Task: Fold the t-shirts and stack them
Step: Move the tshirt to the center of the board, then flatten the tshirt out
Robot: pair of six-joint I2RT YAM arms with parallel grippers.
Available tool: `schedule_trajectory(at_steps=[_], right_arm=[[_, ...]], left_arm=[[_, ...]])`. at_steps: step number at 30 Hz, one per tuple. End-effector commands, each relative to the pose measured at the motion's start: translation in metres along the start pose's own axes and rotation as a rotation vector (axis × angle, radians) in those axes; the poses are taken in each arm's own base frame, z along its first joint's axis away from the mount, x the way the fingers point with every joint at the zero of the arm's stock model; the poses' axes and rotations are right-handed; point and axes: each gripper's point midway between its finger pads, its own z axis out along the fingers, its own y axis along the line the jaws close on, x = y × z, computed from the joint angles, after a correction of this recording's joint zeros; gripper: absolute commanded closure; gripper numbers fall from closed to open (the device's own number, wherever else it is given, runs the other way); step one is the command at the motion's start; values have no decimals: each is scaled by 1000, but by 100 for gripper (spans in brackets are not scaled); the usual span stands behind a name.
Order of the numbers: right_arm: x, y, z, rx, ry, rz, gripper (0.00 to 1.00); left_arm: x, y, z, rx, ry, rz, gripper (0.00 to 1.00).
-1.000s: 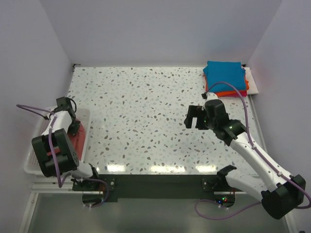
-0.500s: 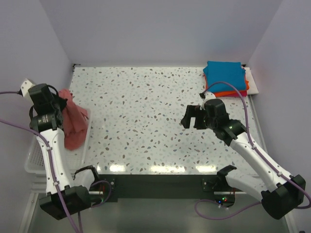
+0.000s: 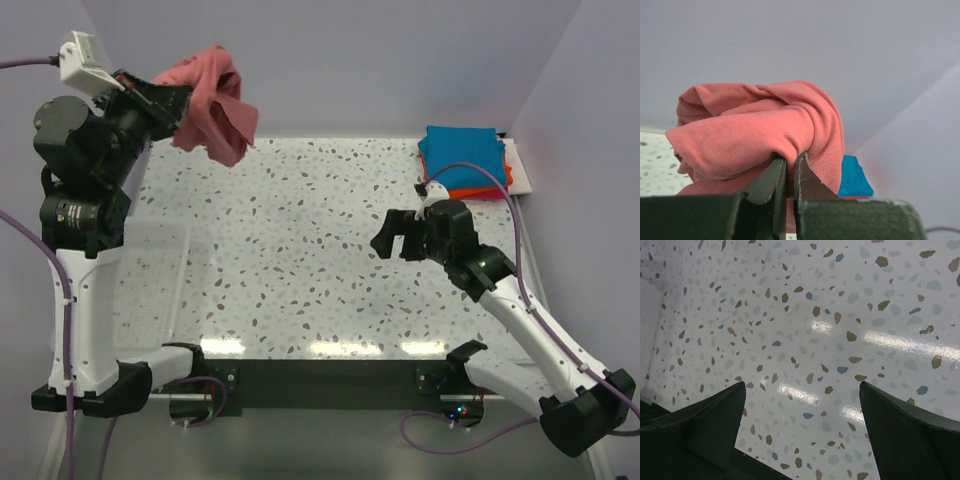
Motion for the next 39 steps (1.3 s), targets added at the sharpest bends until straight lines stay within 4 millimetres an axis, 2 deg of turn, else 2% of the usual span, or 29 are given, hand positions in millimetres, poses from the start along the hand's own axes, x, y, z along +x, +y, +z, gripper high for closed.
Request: schedule_trajectory(at_steps=[1,2,4,5,7,8,9,10,11,12,13,15,16,20,21,23,24,27,28,29,31,32,33,34,37,38,39], right_arm=[[-33,11,-15,-24,-116,4,1],[-34,9,-16,-14,-124,5,1],[-35,4,-17,10,-136,12,1],[-36,0,-18,33,-149,15,1],[-37,-4,-17,55,-153,23,1],[-36,-8,-15,78,-154,27,1],[-35,-10,-13,90,-149,30,1],[-34,-13,-11,103,-147,38,1],[-33,-14,-8,110,-142,39,1],[-32,-15,-5,117,-132,39,1],[-30,-14,-2,112,-120,32,1],[-23,-9,5,72,-94,19,1],[-20,-9,9,64,-83,11,1],[-3,-3,26,39,-18,-8,1],[0,-2,30,38,-12,-14,1],[12,3,42,46,24,-39,1],[13,6,46,46,24,-49,2],[30,21,63,63,64,-111,6],[39,37,65,38,79,-146,8],[49,37,75,68,101,-173,10],[54,53,83,64,98,-206,16],[68,66,91,57,127,-245,18],[68,69,96,75,114,-261,21],[78,79,103,79,125,-297,21],[88,97,110,79,122,-368,22],[84,105,112,80,105,-378,22],[88,103,119,108,104,-403,22]], left_arm=[[32,-39,8,160,88,28,100],[53,-50,10,197,135,19,100],[101,-49,23,203,228,14,100],[130,-65,22,248,294,9,100],[191,-66,31,258,417,21,100],[218,-76,28,287,481,28,96],[245,-71,31,279,533,40,70],[277,-66,38,275,606,46,62],[296,-64,39,279,651,52,57],[313,-59,39,275,698,56,47],[328,-51,43,250,732,60,43],[338,-38,44,202,743,72,37],[335,-31,47,163,716,85,36],[339,16,43,-32,712,98,38],[350,39,37,-107,732,108,41],[364,63,29,-172,759,84,45],[382,82,18,-211,802,88,49],[416,116,-5,-293,879,91,59],[422,124,-8,-314,883,95,60],[428,130,-12,-323,893,90,60],[444,141,-20,-334,922,85,61],[448,144,-21,-335,930,88,61],[452,147,-21,-334,934,91,61],[459,150,-22,-331,952,97,61],[473,155,-25,-334,991,101,60],[476,158,-26,-340,998,103,60],[480,160,-26,-342,1001,103,58]])
